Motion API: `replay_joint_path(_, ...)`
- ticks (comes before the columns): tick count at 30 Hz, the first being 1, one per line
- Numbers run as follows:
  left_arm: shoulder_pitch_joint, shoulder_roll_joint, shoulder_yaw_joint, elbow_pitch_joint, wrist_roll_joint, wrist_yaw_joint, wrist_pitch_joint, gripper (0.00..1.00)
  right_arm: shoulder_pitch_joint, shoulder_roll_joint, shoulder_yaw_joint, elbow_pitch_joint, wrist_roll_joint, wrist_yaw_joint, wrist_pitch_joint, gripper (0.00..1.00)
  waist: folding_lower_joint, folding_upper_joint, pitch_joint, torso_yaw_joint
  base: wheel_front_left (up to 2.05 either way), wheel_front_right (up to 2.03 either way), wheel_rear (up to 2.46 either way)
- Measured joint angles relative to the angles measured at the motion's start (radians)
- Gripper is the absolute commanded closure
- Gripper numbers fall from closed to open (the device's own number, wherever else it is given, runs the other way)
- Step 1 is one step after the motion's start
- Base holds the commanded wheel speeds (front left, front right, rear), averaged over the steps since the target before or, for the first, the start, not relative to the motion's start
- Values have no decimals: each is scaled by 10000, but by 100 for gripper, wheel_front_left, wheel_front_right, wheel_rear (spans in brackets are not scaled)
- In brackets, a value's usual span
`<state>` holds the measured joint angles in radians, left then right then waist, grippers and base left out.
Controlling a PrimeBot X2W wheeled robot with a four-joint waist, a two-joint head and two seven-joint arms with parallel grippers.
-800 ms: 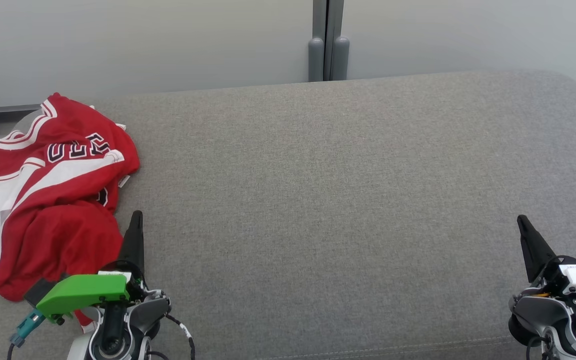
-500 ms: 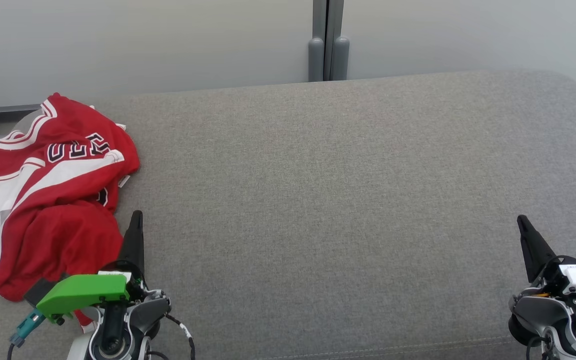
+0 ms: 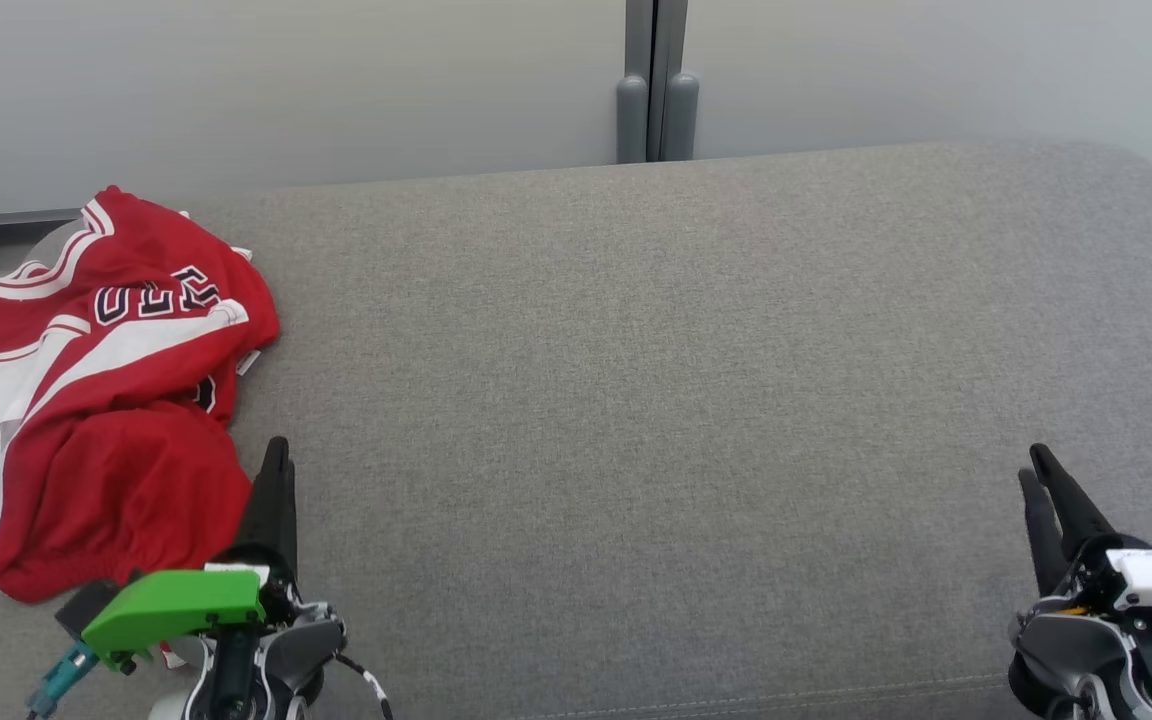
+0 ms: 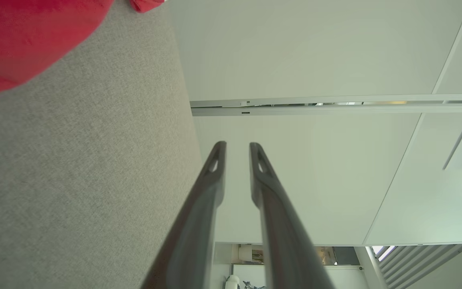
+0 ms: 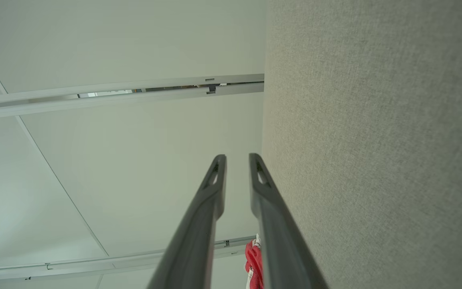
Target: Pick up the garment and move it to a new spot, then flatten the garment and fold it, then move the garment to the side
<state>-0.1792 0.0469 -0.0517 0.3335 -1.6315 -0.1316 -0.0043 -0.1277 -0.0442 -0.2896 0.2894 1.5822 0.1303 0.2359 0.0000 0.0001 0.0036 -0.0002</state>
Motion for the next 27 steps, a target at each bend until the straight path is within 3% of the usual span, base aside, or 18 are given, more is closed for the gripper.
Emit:
replay_joint_path(13, 587, -13, -146, -12, 320, 27, -330, 0, 409, 144, 589, 222, -238, -2, -637, 0, 0, 0, -5, -1, 0, 0, 0)
replay_joint_path(19, 664, -13, -148, -272, 1039, 140, -502, 0, 416, 136, 811, 79, -878, -2, -991, 0, 0, 0, -6, 0, 0, 0, 0)
replay_joint_path(27, 781, -13, -111, -794, 2778, 359, -769, 0, 451, 121, 1133, -399, -2558, -2, -1505, 0, 0, -1, -7, 12, 0, 0, 0)
